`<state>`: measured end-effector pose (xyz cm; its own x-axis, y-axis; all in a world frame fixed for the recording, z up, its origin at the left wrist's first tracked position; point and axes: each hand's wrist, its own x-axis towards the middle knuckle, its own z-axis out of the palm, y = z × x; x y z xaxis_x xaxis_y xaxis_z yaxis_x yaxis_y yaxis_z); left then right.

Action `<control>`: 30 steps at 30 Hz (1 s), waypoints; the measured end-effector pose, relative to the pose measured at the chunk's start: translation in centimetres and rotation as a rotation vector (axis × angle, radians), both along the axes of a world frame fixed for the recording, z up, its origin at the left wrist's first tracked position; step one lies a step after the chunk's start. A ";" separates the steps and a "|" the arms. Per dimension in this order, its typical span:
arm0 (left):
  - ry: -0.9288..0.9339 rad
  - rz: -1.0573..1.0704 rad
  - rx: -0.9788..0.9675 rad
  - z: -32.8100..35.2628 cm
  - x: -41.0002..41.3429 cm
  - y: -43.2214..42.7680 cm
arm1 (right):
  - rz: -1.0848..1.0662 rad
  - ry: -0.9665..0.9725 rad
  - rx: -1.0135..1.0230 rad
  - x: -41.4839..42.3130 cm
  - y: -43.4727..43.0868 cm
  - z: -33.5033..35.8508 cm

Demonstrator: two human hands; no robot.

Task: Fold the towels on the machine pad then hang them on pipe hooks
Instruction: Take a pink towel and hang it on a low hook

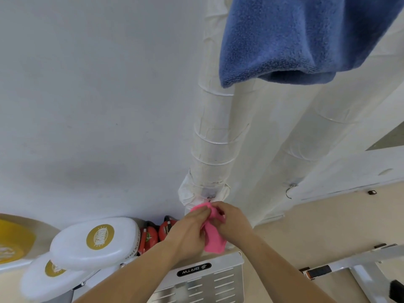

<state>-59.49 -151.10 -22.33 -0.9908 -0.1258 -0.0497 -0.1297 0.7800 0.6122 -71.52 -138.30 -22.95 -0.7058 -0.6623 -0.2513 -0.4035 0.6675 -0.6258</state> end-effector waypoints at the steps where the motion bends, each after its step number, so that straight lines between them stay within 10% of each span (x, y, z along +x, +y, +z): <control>1: -0.016 0.054 0.144 0.1 0.1 0.2 | -0.005 -0.007 -0.013 0.1 0.0 -0.1; 16: -0.158 0.030 -0.028 0.8 0.2 0.3 | -0.100 0.132 0.110 1.1 -1.7 0.0; 21: -0.107 0.287 0.757 1.5 -0.2 -0.5 | 0.004 0.158 0.180 1.3 -1.6 1.0; 25: -0.014 0.196 -0.053 0.9 1.5 -0.7 | 0.052 0.128 0.226 1.8 -0.9 1.8; 30: -0.075 0.361 0.197 2.3 3.2 -1.7 | 0.035 0.123 0.215 1.8 -0.7 2.7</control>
